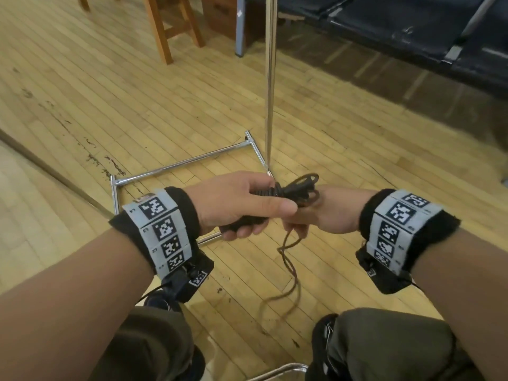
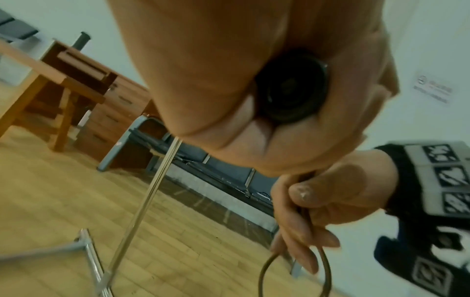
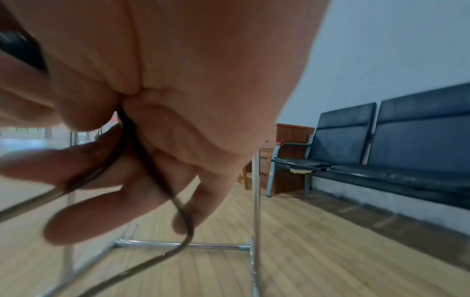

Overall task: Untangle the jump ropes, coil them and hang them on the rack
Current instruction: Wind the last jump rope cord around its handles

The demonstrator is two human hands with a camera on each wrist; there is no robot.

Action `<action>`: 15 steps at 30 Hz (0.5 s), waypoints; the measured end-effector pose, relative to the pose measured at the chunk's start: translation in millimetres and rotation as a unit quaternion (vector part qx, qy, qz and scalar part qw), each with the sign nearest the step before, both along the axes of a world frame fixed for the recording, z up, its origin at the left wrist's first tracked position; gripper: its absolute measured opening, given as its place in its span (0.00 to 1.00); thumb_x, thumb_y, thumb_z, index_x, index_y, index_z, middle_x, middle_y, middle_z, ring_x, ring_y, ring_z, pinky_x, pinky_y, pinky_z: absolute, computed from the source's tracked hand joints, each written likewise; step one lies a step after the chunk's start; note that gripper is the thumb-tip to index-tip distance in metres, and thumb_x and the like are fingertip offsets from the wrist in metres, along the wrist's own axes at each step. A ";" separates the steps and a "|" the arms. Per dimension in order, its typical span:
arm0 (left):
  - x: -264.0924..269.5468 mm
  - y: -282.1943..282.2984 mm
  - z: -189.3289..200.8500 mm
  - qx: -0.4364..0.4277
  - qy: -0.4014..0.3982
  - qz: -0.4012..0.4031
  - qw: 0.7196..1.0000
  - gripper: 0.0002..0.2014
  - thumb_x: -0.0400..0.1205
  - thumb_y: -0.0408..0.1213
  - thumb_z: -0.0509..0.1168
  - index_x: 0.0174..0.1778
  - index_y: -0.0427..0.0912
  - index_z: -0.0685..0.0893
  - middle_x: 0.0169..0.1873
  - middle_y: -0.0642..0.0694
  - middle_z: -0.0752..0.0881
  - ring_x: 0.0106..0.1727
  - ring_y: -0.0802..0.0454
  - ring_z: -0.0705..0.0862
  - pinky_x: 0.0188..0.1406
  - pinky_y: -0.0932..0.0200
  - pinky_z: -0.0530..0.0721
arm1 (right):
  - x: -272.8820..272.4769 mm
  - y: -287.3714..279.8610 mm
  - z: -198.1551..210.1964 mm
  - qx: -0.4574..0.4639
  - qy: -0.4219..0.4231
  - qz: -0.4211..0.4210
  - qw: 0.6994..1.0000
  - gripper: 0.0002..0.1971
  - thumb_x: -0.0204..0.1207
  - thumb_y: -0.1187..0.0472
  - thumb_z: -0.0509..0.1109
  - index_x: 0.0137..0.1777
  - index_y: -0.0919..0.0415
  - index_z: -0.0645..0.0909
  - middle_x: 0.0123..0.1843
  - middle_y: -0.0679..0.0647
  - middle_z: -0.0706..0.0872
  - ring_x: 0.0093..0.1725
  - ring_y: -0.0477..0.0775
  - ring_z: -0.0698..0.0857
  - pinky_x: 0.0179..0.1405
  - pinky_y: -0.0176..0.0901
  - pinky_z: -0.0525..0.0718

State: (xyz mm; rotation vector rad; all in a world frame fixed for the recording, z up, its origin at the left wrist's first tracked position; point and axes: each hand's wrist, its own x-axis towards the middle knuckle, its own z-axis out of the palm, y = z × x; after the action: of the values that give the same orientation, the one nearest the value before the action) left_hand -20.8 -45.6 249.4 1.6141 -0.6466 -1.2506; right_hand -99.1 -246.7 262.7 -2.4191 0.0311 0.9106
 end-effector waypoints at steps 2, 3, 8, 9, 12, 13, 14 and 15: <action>-8.3 -4.8 3.4 0.068 -0.070 -0.070 0.993 0.13 0.78 0.62 0.76 0.45 0.57 0.90 0.30 0.46 0.87 0.25 0.50 0.83 0.22 0.56 0.85 | 4.1 -1.3 -0.5 -0.047 -0.030 0.028 0.998 0.05 0.88 0.56 0.66 0.54 0.48 0.84 0.47 0.46 0.88 0.47 0.46 0.87 0.45 0.36 0.82; -12.8 -7.4 2.9 0.111 -0.110 -0.106 0.982 0.14 0.78 0.63 0.75 0.46 0.56 0.89 0.30 0.47 0.89 0.27 0.50 0.85 0.28 0.52 0.91 | 5.9 0.3 -0.5 -0.062 -0.048 0.029 0.997 0.04 0.88 0.57 0.68 0.56 0.50 0.84 0.47 0.45 0.88 0.47 0.46 0.86 0.44 0.36 0.83; -26.4 -15.0 -5.2 0.286 -0.309 -0.164 0.892 0.17 0.82 0.63 0.67 0.49 0.54 0.90 0.33 0.49 0.94 0.29 0.56 0.89 0.39 0.55 0.93 | 9.0 24.4 14.8 -0.161 -0.149 0.071 0.973 0.07 0.84 0.56 0.71 0.58 0.45 0.86 0.54 0.44 0.86 0.46 0.41 0.82 0.42 0.36 0.80; -27.2 -18.6 -6.6 0.304 -0.336 -0.155 0.878 0.17 0.83 0.62 0.66 0.48 0.52 0.90 0.33 0.49 0.94 0.29 0.57 0.89 0.37 0.57 0.90 | 5.8 27.3 18.4 -0.174 -0.159 0.076 0.969 0.10 0.83 0.59 0.69 0.59 0.44 0.86 0.57 0.46 0.86 0.53 0.42 0.84 0.46 0.38 0.82; -19.4 -22.3 -9.9 0.315 -0.350 -0.071 0.880 0.15 0.85 0.56 0.65 0.46 0.49 0.89 0.33 0.49 0.93 0.27 0.57 0.88 0.32 0.60 0.88 | -4.2 36.7 27.1 -0.201 -0.181 0.072 0.960 0.12 0.83 0.57 0.64 0.64 0.48 0.82 0.54 0.50 0.87 0.62 0.50 0.86 0.52 0.47 0.87; -13.4 -19.3 -10.5 0.298 -0.331 -0.023 0.895 0.13 0.86 0.54 0.66 0.47 0.50 0.88 0.33 0.49 0.93 0.25 0.57 0.88 0.29 0.60 0.87 | -5.7 39.0 27.9 -0.197 -0.191 0.057 0.960 0.12 0.85 0.56 0.63 0.66 0.51 0.79 0.49 0.49 0.86 0.52 0.48 0.87 0.42 0.45 0.86; -6.7 -16.0 -10.7 0.270 -0.311 0.026 0.911 0.10 0.86 0.53 0.67 0.49 0.52 0.87 0.34 0.50 0.93 0.25 0.57 0.88 0.26 0.61 0.87 | -7.1 39.5 27.4 -0.182 -0.198 0.029 0.963 0.12 0.86 0.55 0.62 0.67 0.51 0.76 0.45 0.48 0.84 0.42 0.47 0.86 0.33 0.42 0.82; 0.0 -12.5 -10.4 0.237 -0.294 0.073 0.923 0.07 0.86 0.51 0.68 0.50 0.54 0.86 0.35 0.51 0.93 0.25 0.57 0.90 0.25 0.61 0.86 | -8.6 40.1 27.3 -0.157 -0.201 -0.006 0.967 0.11 0.86 0.55 0.62 0.67 0.51 0.73 0.42 0.47 0.84 0.37 0.46 0.84 0.28 0.41 0.77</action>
State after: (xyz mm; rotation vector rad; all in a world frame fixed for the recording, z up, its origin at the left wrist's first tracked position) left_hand -20.8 -58.1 239.1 2.4403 -0.5890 -0.8353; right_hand -107.7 -206.7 290.0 -2.8527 0.0432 0.4156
